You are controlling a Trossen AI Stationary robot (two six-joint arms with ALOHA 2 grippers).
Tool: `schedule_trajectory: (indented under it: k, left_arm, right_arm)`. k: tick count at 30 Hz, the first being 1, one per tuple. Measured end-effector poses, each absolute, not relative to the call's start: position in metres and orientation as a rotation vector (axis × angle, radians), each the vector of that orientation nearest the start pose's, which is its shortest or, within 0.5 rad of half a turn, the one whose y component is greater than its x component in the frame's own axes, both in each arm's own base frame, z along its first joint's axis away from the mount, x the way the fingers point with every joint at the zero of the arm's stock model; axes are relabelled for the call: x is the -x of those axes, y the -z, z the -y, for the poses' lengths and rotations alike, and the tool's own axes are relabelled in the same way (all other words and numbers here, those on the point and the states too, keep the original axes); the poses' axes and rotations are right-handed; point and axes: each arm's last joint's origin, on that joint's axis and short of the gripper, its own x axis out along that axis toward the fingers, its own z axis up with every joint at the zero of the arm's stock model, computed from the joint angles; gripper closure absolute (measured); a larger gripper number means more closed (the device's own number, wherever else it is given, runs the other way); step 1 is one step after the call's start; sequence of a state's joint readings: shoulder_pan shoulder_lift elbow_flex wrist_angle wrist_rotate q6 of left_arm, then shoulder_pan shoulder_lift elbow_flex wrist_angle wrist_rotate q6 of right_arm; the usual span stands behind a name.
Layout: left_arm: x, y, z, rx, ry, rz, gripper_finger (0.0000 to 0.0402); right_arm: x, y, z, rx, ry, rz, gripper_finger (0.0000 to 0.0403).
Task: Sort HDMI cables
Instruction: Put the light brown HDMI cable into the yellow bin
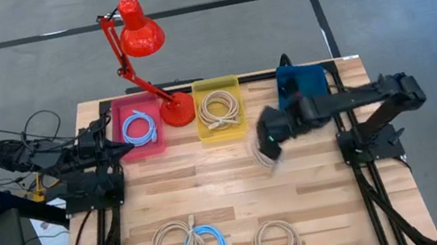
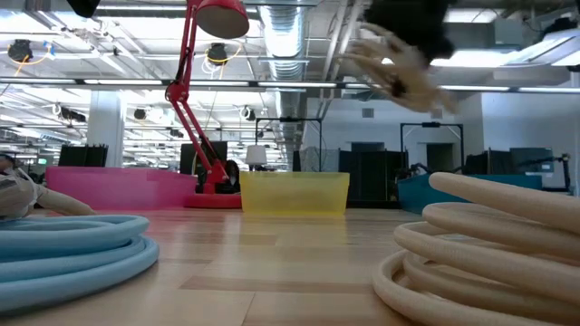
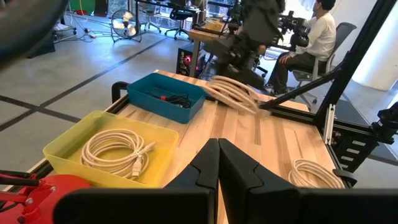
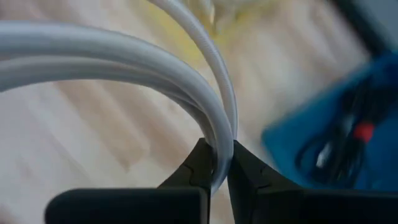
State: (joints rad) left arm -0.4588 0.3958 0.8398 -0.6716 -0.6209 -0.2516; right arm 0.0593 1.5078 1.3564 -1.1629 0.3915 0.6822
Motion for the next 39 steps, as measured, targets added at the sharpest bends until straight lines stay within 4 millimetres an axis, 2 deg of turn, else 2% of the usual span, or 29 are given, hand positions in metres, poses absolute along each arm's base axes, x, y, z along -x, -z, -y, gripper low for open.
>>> schedule_trajectory:
  k: [8, 11, 18, 24, 30, 34, 39]
  left_arm:
    - [-0.062, -0.344, 0.012, 0.133, -0.185, -0.174, 0.0396]
    - [-0.062, -0.344, 0.012, 0.134, -0.184, -0.172, 0.0396]
    - [-0.062, -0.344, 0.012, 0.135, -0.184, -0.172, 0.0396]
    - [-0.063, -0.344, 0.013, 0.131, -0.185, -0.178, 0.0396]
    - [-0.064, -0.344, 0.013, 0.131, -0.185, -0.178, 0.0396]
    - [-0.064, -0.344, 0.013, 0.131, -0.185, -0.178, 0.0396]
    - [-0.064, -0.344, 0.013, 0.131, -0.185, -0.178, 0.0396]
  right_arm:
    - [-0.340, -0.314, 0.052, -0.208, 0.662, -0.932, 0.0389]
    - [-0.360, -0.313, 0.070, -0.179, 0.666, -0.916, 0.0389]
    - [-0.392, -0.291, 0.109, -0.169, 0.712, -0.963, 0.0389]
    - [-0.408, -0.254, 0.130, -0.183, 0.747, -1.050, 0.0389]
    - [-0.413, -0.224, 0.149, -0.192, 0.788, -1.118, 0.0389]
    - [-0.413, -0.215, 0.161, -0.220, 0.819, -1.108, 0.0389]
    - [-0.412, -0.217, 0.175, -0.249, 0.857, -1.049, 0.0389]
